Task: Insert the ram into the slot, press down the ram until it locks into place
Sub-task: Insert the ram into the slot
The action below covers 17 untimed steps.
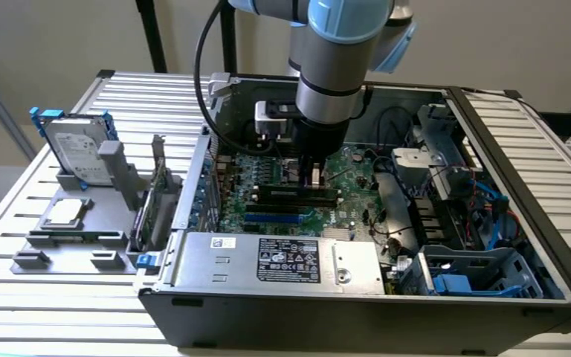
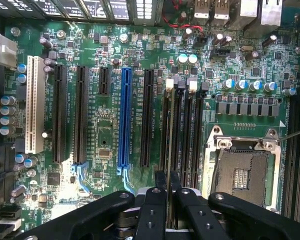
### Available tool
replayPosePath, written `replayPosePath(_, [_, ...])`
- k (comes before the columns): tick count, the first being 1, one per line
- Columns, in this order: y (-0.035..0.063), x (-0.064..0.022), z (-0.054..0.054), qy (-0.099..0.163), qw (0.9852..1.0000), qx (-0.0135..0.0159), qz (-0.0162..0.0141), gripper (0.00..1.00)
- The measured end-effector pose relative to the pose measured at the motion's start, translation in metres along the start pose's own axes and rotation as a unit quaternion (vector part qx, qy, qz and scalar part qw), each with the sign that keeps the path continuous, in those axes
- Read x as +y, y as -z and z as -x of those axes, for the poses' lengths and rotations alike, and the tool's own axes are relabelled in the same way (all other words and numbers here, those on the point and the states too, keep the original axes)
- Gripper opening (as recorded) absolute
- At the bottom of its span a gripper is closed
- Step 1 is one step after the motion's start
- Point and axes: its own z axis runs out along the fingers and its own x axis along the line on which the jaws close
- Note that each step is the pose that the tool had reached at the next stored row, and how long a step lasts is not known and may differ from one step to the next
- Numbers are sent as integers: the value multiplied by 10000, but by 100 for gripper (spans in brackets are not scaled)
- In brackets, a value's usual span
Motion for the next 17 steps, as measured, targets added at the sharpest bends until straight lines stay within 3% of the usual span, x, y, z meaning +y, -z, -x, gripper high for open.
replayPosePath(17, [-1, -19, -10, 1, 10000, 15, 16, 14])
